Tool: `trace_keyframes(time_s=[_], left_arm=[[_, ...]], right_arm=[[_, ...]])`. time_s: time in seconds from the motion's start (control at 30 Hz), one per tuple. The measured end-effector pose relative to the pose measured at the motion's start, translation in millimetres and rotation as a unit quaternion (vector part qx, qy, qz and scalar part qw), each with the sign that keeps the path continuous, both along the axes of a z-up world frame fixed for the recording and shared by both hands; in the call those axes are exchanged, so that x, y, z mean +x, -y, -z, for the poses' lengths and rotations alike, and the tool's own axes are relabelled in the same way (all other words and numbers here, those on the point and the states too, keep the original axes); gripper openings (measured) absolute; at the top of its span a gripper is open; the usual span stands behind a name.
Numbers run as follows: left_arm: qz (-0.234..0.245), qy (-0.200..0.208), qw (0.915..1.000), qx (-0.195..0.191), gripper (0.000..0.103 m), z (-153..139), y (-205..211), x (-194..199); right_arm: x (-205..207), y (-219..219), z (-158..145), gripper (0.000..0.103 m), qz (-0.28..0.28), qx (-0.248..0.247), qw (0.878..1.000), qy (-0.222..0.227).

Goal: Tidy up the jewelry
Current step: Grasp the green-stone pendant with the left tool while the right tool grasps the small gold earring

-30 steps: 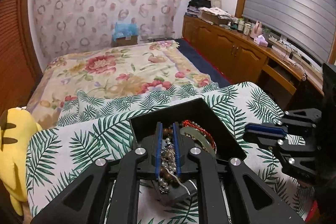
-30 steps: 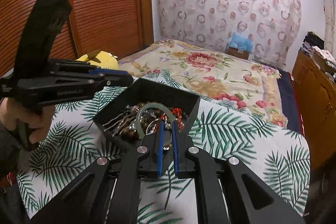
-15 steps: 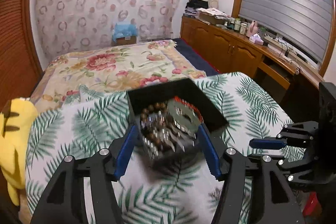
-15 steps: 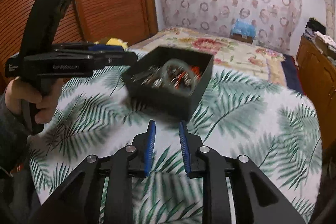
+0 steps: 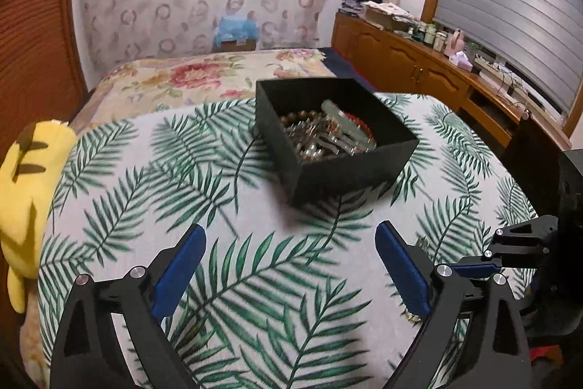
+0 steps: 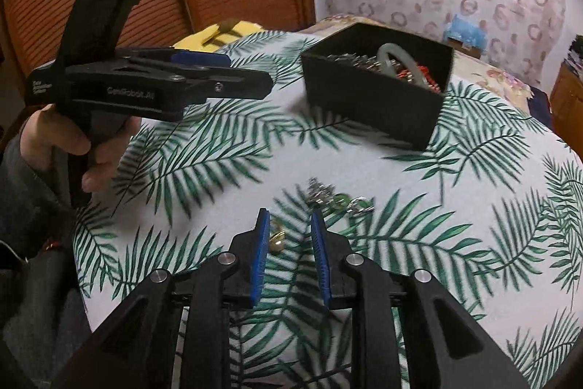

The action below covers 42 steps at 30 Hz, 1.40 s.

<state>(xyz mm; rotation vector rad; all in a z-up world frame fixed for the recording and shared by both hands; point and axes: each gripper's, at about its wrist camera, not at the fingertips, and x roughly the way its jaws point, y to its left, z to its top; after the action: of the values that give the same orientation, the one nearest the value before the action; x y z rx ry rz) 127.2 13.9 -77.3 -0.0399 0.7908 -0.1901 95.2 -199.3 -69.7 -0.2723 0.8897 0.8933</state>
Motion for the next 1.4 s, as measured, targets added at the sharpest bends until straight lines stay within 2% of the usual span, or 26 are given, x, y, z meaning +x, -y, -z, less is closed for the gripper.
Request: trace_keyframes(time_s=[0.23,0.4,0.53,0.7,1.0,1.27,1.33,1.4], left_arm=[[-0.001,-0.015,0.9999,-0.003,0.091,12,-2,-5],[0.0,-0.016,0.9999,-0.003,0.091,12,-1,-7],[0.002,-0.018,0.9998,-0.002,0.09,14,1,-8],[0.01,-0.022,0.9997,-0.001,0.091,16,8,-8],[0.036,-0.029,0.9989,0.002,0.09,16,27,-2],[0.084,-0.03,0.9959,0.017,0.09,18,60,1],[0.099,-0.03,0.9943,0.026,0.082,18,70,1],[0.112,-0.035,0.9926,0.031,0.069,20,78,2]], right_arm=[[-8,-11,8,0.025,-0.017,-0.021,1.0,0.001],[-14,-17,9,0.025,-0.027,-0.043,0.998,0.027],[-16,-15,7,0.012,-0.029,-0.044,0.998,0.034],[-12,-7,3,0.012,-0.022,-0.034,0.999,0.033],[2,17,-9,0.012,0.016,-0.024,0.998,0.05],[20,53,-15,0.012,0.069,-0.021,0.996,0.057],[24,62,-15,0.012,0.08,-0.021,0.995,0.057],[27,70,-14,0.012,0.089,-0.02,0.994,0.055]])
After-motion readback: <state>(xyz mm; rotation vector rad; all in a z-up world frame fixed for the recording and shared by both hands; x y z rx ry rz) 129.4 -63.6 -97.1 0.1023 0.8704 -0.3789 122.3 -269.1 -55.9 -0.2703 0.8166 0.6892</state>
